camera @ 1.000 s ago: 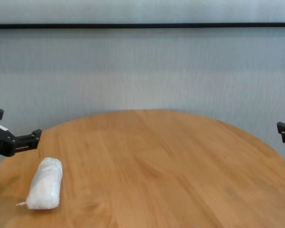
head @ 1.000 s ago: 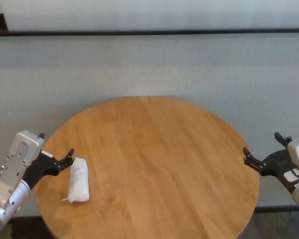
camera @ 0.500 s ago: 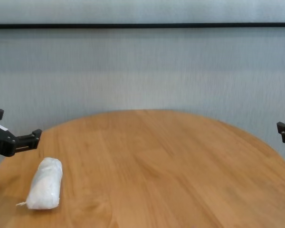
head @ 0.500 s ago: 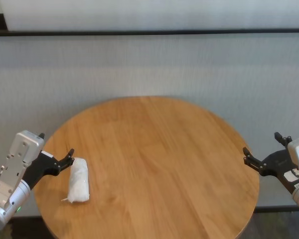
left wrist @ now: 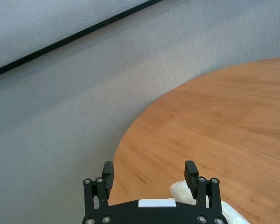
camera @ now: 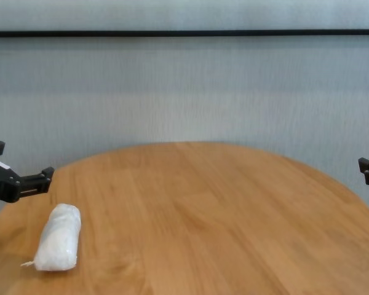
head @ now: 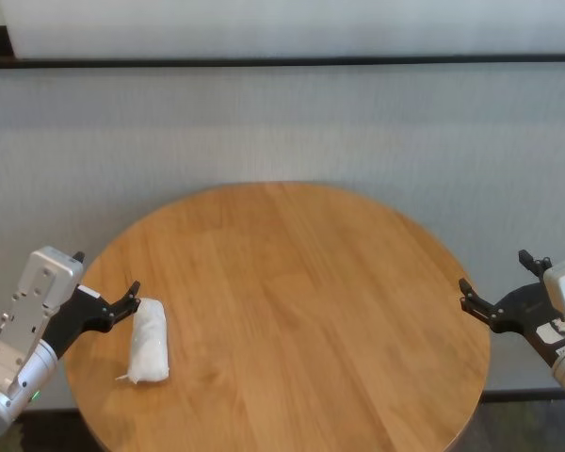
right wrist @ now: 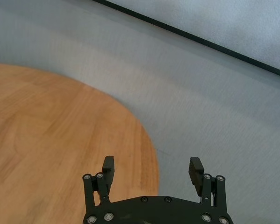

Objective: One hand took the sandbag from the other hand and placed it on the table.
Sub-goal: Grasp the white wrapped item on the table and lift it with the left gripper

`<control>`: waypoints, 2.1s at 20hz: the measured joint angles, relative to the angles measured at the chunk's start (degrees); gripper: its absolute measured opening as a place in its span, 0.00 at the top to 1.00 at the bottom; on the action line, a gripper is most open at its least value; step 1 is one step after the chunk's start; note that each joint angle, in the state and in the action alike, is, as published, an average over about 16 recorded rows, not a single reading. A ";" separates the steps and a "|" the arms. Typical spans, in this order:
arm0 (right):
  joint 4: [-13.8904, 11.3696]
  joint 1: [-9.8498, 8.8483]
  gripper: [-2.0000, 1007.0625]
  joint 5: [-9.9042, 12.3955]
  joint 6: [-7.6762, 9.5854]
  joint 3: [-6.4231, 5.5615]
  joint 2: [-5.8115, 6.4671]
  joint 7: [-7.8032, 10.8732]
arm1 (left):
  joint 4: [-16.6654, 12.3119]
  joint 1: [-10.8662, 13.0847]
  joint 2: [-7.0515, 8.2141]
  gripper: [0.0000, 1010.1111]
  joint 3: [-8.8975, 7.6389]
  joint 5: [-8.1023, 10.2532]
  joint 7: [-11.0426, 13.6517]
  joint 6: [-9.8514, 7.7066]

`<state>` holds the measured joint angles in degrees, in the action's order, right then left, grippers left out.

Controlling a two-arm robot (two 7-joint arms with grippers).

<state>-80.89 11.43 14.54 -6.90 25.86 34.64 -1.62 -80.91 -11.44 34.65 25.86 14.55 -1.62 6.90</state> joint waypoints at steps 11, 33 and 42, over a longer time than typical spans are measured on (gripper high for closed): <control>0.00 0.00 0.00 0.00 0.00 0.00 0.00 0.00 | 0.00 0.00 0.00 0.01 0.00 0.00 0.00 0.00; 0.00 0.00 0.00 0.00 0.00 0.00 0.00 0.00 | 0.00 0.00 0.00 0.01 0.00 0.00 0.00 0.00; 0.00 0.00 0.00 0.00 0.00 0.00 0.00 0.00 | 0.02 -0.03 0.00 0.01 0.00 0.01 0.16 -0.04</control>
<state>-80.89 11.43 14.54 -6.90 25.86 34.64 -1.62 -80.88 -11.47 34.65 25.86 14.56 -1.46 6.86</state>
